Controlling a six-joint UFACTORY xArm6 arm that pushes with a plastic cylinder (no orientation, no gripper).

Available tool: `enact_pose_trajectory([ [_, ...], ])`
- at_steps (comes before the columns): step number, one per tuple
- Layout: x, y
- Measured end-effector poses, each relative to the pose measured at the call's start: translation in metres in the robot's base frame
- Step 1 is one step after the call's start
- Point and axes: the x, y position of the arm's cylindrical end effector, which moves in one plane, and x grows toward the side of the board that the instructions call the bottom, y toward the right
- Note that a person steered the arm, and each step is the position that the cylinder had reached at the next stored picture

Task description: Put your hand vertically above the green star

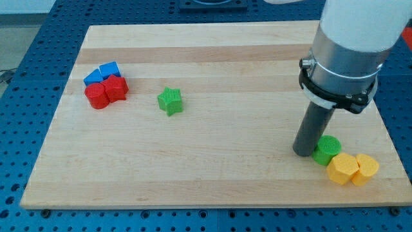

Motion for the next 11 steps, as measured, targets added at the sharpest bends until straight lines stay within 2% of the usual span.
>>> enact_pose_trajectory([
  [1, 0.000, 0.000],
  [2, -0.045, -0.028],
  [4, -0.129, -0.127],
  [6, -0.157, -0.145],
  [7, -0.200, -0.166],
  [8, -0.209, -0.214],
  [11, -0.179, -0.289],
])
